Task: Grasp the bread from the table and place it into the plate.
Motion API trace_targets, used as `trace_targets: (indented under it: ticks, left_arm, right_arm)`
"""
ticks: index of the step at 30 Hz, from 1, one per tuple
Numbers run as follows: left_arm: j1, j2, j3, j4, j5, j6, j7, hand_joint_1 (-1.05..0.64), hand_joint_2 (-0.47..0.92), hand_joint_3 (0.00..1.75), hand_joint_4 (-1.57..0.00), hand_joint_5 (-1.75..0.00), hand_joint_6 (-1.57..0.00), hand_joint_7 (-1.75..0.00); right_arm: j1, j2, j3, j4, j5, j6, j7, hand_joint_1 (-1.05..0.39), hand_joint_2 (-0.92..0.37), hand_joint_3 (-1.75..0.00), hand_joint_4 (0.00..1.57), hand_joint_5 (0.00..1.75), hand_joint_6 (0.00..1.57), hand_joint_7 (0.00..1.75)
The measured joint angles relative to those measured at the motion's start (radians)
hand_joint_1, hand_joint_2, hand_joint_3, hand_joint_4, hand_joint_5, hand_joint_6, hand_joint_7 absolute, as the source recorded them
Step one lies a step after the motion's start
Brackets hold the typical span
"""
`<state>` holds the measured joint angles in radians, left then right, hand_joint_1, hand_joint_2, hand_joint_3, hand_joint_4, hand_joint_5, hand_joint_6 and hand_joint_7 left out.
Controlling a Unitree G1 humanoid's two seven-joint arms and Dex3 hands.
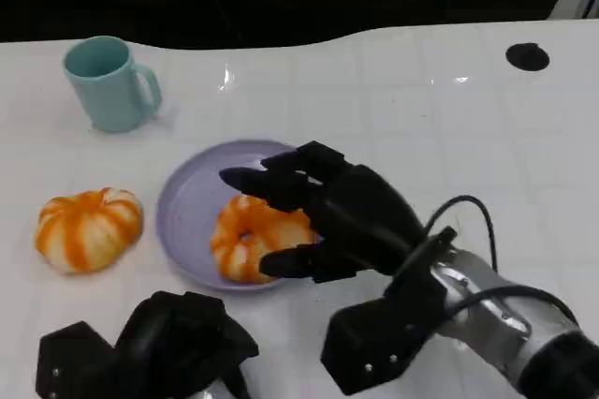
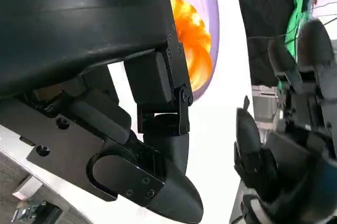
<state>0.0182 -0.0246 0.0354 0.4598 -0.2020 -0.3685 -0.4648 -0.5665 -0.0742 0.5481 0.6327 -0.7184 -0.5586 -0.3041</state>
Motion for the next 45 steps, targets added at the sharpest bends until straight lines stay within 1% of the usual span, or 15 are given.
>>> trace_targets:
  ticks: [2,6,9,10,11,12,13,14,17,19,23,28,33,36,45]
  left_arm:
    - [-0.001,0.000,-0.001,0.000,0.000,0.001,0.000,-1.05,0.80,0.01,-1.49,-0.94,-1.57,-0.49]
    - [-0.001,0.000,-0.001,0.000,0.000,0.005,0.007,-1.05,0.80,0.01,-1.49,-0.93,-1.57,-0.48]
    - [-0.002,-0.002,-0.004,0.000,0.000,0.004,0.007,-1.05,0.81,0.01,-1.49,-0.93,-1.57,-0.48]
    - [-0.002,-0.002,-0.005,0.000,0.001,0.004,0.007,-1.05,0.81,0.01,-1.49,-0.93,-1.57,-0.48]
    - [-0.002,-0.002,-0.007,-0.001,0.001,0.004,0.008,-1.05,0.81,0.01,-1.49,-0.93,-1.57,-0.48]
    - [-0.002,-0.002,-0.009,-0.001,0.002,0.004,0.013,-1.05,0.81,0.01,-1.49,-0.93,-1.57,-0.48]
    - [-0.002,-0.003,-0.011,-0.002,0.003,0.004,0.016,-1.05,0.81,0.01,-1.49,-0.93,-1.57,-0.48]
    - [-0.002,-0.003,-0.013,-0.002,0.004,0.004,0.016,-1.05,0.81,0.01,-1.50,-0.93,-1.57,-0.48]
    - [-0.002,-0.004,-0.016,-0.002,0.004,0.004,0.016,-1.05,0.80,0.00,-1.50,-0.93,-1.57,-0.47]
    - [-0.002,-0.006,-0.017,-0.003,0.001,0.007,0.016,-1.05,0.79,0.00,-1.50,-0.93,-1.57,-0.47]
    - [-0.002,-0.006,-0.016,-0.003,-0.003,0.019,0.016,-1.05,0.78,0.00,-1.51,-0.92,-1.57,-0.48]
    - [-0.002,-0.006,-0.016,-0.005,-0.003,0.024,0.016,-1.05,0.78,0.00,-1.50,-0.92,-1.57,-0.48]
    - [-0.002,-0.005,-0.015,-0.011,-0.003,0.027,0.016,-1.05,0.78,0.00,-1.50,-0.92,-1.57,-0.47]
    - [-0.002,-0.005,-0.015,-0.011,-0.003,0.026,0.016,-1.05,0.79,0.00,-1.51,-0.92,-1.57,-0.47]
    - [-0.003,-0.001,-0.007,-0.010,-0.012,0.025,0.014,-1.05,0.79,0.00,-1.50,-0.92,-1.57,-0.47]
  right_arm:
    - [0.020,-0.010,-0.019,-0.014,0.014,-0.025,-0.009,-0.50,-0.92,-0.17,0.38,0.67,0.60,0.14]
    - [0.089,-0.049,-0.062,-0.064,0.063,-0.104,-0.022,-0.46,-0.92,-0.16,0.48,0.72,0.70,0.18]
    - [0.143,-0.078,-0.099,-0.113,0.090,-0.123,-0.021,-0.42,-0.91,-0.14,0.63,0.91,0.84,0.28]
    - [0.160,-0.089,-0.108,-0.128,0.097,-0.132,-0.021,-0.40,-0.90,-0.14,0.66,1.00,0.86,0.35]
    - [0.180,-0.099,-0.121,-0.143,0.105,-0.142,-0.022,-0.37,-0.87,-0.17,0.69,1.10,0.85,0.47]
    - [0.196,-0.106,-0.133,-0.151,0.110,-0.158,-0.025,-0.34,-0.76,-0.38,0.72,1.19,0.82,0.66]
    - [0.213,-0.111,-0.144,-0.156,0.118,-0.171,-0.027,-0.32,-0.62,-0.66,0.74,1.27,0.80,0.79]
    - [0.231,-0.117,-0.156,-0.164,0.127,-0.185,-0.028,-0.31,-0.55,-0.79,0.75,1.31,0.80,0.86]
    - [0.273,-0.131,-0.185,-0.175,0.147,-0.220,-0.028,-0.24,-0.42,-1.11,0.77,1.54,0.79,1.09]
    - [0.305,-0.150,-0.203,-0.186,0.150,-0.245,-0.028,-0.24,-0.41,-1.17,0.76,1.63,0.78,1.16]
    - [0.364,-0.188,-0.231,-0.195,0.153,-0.262,-0.022,-0.25,-0.42,-1.21,0.74,1.73,0.76,1.26]
    - [0.412,-0.211,-0.260,-0.194,0.147,-0.295,-0.025,-0.27,-0.40,-1.22,0.73,1.74,0.72,1.34]
    - [0.465,-0.238,-0.287,-0.225,0.136,-0.303,-0.028,-0.29,-0.49,-1.12,0.71,1.75,0.65,1.43]
    - [0.506,-0.257,-0.301,-0.250,0.123,-0.303,-0.028,-0.30,-0.51,-1.10,0.71,1.75,0.65,1.46]
    - [0.601,-0.264,-0.324,-0.279,0.115,-0.302,-0.028,-0.32,-0.54,-1.12,0.70,1.75,0.61,1.52]
